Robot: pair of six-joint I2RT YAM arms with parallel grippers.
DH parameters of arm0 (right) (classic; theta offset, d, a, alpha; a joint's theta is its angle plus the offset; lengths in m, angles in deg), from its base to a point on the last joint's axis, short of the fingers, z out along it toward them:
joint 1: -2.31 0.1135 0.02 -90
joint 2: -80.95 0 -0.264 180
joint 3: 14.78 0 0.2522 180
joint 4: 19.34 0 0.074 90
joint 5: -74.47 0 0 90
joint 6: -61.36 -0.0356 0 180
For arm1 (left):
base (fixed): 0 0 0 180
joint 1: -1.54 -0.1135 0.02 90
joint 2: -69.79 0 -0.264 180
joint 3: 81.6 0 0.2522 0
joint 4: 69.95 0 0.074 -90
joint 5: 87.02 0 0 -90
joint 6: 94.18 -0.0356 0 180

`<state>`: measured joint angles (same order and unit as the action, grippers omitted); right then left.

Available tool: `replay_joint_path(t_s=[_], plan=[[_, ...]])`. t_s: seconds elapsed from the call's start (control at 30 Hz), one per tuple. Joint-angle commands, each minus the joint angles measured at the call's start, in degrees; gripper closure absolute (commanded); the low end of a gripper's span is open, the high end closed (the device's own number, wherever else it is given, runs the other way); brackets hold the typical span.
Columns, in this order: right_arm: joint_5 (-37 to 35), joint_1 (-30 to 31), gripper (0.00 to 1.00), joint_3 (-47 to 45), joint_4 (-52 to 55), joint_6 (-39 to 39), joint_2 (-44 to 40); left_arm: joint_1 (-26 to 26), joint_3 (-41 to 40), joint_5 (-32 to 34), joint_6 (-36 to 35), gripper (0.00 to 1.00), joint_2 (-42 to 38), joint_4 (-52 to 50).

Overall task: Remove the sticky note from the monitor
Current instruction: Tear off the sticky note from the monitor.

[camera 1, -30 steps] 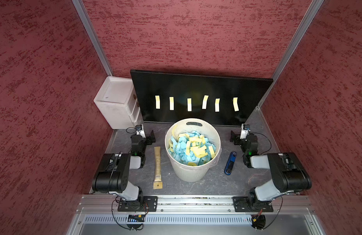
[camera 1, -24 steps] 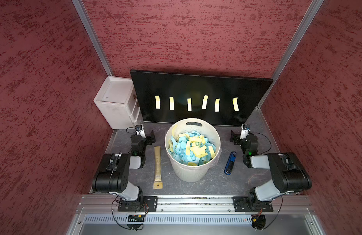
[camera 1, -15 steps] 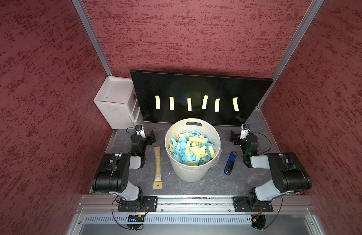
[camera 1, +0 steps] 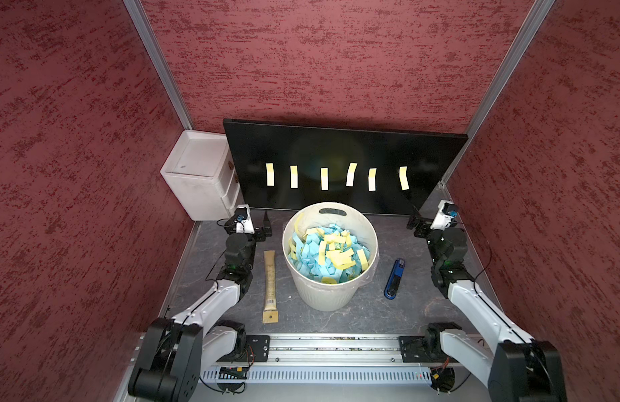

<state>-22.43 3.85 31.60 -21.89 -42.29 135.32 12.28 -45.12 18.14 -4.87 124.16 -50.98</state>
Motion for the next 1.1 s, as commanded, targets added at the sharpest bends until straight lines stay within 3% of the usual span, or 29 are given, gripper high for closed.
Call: replay_joint_path(t_s=[0.0, 0.1, 0.17, 0.23, 0.4, 0.6, 0.87, 1.07], plan=[[-1.4, -0.2, 0.01, 6.8, 22.4, -8.5, -2.8, 0.3, 6.7, 1.8, 8.2, 0.0, -9.4, -18.5], [-2.3, -0.2, 0.02, 11.4, 31.5, -13.5, -5.3, 0.6, 12.6, 1.9, 16.3, 0.0, -15.3, -31.2], [-0.2, -0.2, 0.02, 13.0, 34.2, -14.1, -7.0, 0.4, 15.8, 3.7, 25.4, 0.0, -17.9, -38.3], [3.0, -0.2, 0.02, 14.0, 35.3, -13.6, -8.8, -0.9, 18.5, -0.6, 28.7, 0.0, -19.8, -42.5], [9.6, -0.2, 0.02, 17.5, 38.8, -14.2, -11.0, -6.0, 28.3, -11.7, 29.0, 0.0, -22.5, -54.5], [16.3, -0.2, 0.02, 19.9, 40.4, -16.6, -13.7, -7.9, 38.1, -25.5, 19.9, 0.0, -20.1, -63.3], [29.2, -0.3, 0.02, 24.1, 40.3, -20.4, -13.2, -8.1, 39.2, -35.7, 22.1, 0.0, -16.3, -64.0], [34.9, -0.2, 0.03, 24.7, 36.1, -25.9, -11.2, -8.5, 37.6, -40.6, 22.5, 0.0, -14.6, -63.3]])
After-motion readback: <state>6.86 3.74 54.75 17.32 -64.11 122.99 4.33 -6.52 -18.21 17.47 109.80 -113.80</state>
